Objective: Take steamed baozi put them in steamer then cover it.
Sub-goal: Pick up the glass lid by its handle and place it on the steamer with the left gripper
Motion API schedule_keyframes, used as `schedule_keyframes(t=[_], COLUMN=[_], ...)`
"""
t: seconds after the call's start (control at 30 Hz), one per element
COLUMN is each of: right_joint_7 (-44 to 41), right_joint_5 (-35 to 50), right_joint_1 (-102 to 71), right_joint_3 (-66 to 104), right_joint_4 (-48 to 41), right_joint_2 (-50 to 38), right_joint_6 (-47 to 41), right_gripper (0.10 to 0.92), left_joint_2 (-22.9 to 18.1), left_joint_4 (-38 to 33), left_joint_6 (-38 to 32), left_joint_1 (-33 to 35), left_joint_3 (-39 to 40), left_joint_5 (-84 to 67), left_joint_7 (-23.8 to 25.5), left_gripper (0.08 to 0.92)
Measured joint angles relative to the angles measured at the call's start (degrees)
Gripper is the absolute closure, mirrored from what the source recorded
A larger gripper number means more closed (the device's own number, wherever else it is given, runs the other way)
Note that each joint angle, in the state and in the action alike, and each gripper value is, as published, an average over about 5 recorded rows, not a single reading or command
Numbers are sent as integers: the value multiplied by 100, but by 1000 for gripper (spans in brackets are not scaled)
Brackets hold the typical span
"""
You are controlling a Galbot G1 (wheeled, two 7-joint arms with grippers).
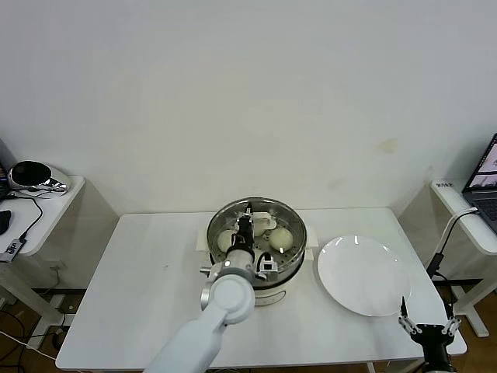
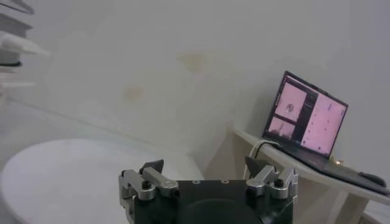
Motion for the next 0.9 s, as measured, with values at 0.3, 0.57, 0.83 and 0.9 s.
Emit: schedule_keyframes(t=[0.3, 0.57, 0.83, 0.9], right_joint_7=[-5, -6, -9, -10], right_joint_5=[-20, -22, -22, -23], right_joint_1=[6, 2, 3, 3], right_joint_3=[-33, -35, -50, -52], right_joint_4=[-17, -31, -61, -61], right_joint_2=[5, 4, 1, 1], right_joint_6=[8, 27, 54, 54], right_gripper=[203, 203, 203, 203], left_joint_2=[-70, -158, -200, -215], left_joint_4=[80, 138, 199, 212], left_joint_6=[-38, -61, -88, -95], left_joint_1=[40, 72, 84, 92], left_joint_3=[-72, -45, -61, -68], left_joint_5=[74, 132, 190, 199], left_joint_7=[-42, -61, -95, -111], left_gripper=[850, 850, 850, 850])
